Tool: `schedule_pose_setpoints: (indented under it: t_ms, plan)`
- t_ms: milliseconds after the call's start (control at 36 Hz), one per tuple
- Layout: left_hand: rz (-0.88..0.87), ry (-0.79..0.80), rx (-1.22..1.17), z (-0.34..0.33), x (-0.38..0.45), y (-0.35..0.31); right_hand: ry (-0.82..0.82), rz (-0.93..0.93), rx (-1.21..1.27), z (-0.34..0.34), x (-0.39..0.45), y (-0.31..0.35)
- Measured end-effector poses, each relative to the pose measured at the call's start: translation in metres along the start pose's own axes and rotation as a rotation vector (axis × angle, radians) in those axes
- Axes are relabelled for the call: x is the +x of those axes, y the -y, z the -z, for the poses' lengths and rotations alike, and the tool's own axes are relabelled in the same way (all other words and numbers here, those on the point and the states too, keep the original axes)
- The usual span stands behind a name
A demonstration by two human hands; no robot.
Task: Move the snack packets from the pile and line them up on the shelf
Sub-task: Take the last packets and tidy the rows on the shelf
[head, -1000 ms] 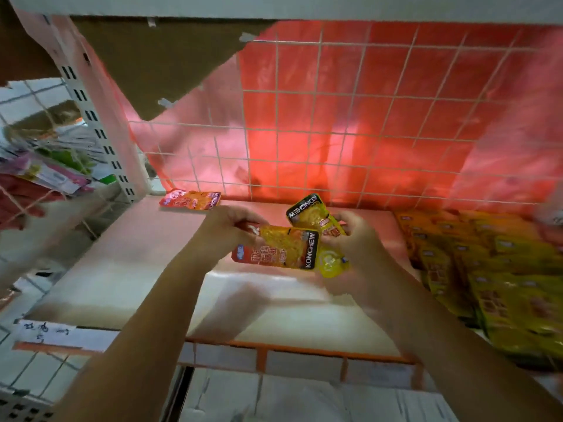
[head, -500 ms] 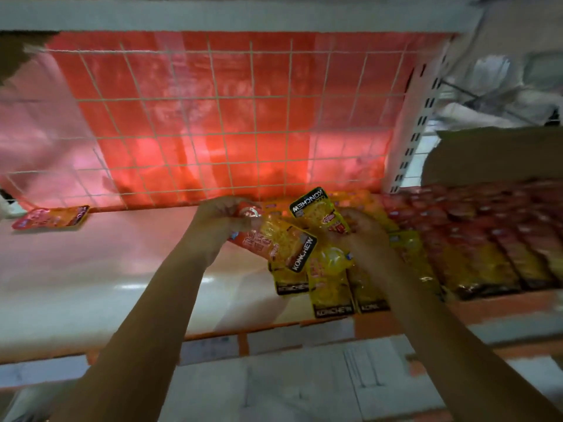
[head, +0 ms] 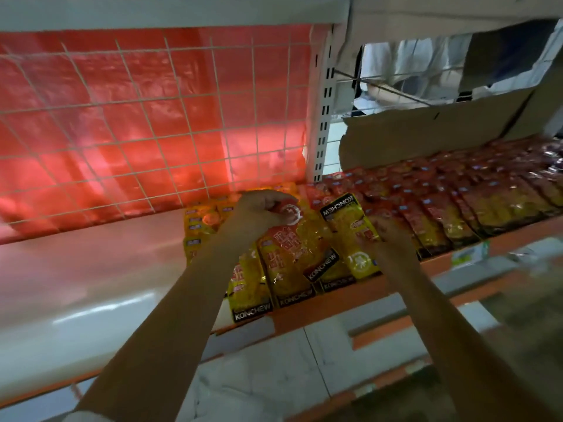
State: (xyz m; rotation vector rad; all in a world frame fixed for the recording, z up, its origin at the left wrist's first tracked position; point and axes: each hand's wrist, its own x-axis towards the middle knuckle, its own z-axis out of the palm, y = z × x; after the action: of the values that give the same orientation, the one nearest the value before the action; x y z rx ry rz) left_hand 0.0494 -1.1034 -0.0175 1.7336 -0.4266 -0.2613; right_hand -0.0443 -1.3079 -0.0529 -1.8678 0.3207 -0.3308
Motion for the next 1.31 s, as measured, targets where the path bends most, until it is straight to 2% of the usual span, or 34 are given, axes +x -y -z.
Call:
schedule_pose_setpoints:
  t_ms: [167, 306, 417, 583, 750, 861, 1167, 1306]
  plan:
    - [0.046, -0.058, -0.015, -0.051, 0.028, -0.007, -0.057, 0.009, -0.032, 0.046, 0.017, -0.015]
    - [0.014, -0.193, 0.028, -0.095, 0.048, -0.005, -0.011, -0.002, -0.053, 0.081, 0.043, -0.031]
    - [-0.003, -0.232, 0.131, -0.121, 0.055, -0.001, 0.039, 0.024, -0.078, 0.1, 0.056, -0.04]
    - [0.047, -0.162, 0.562, -0.136, 0.053, 0.011, 0.125, 0.037, -0.102, 0.109, 0.067, -0.057]
    - [-0.038, -0.192, 0.941, -0.146, 0.054, 0.014, 0.179, 0.045, -0.072, 0.106, 0.072, -0.056]
    - [-0.021, -0.221, 1.139, -0.153, 0.055, 0.015, 0.208, 0.057, -0.066, 0.107, 0.072, -0.054]
    - [0.005, -0.318, 0.993, -0.164, 0.057, 0.01, 0.241, 0.03, 0.008, 0.104, 0.068, -0.053]
    - [0.003, -0.399, 0.764, -0.148, 0.048, 0.008, 0.249, 0.046, -0.017, 0.101, 0.069, -0.052]
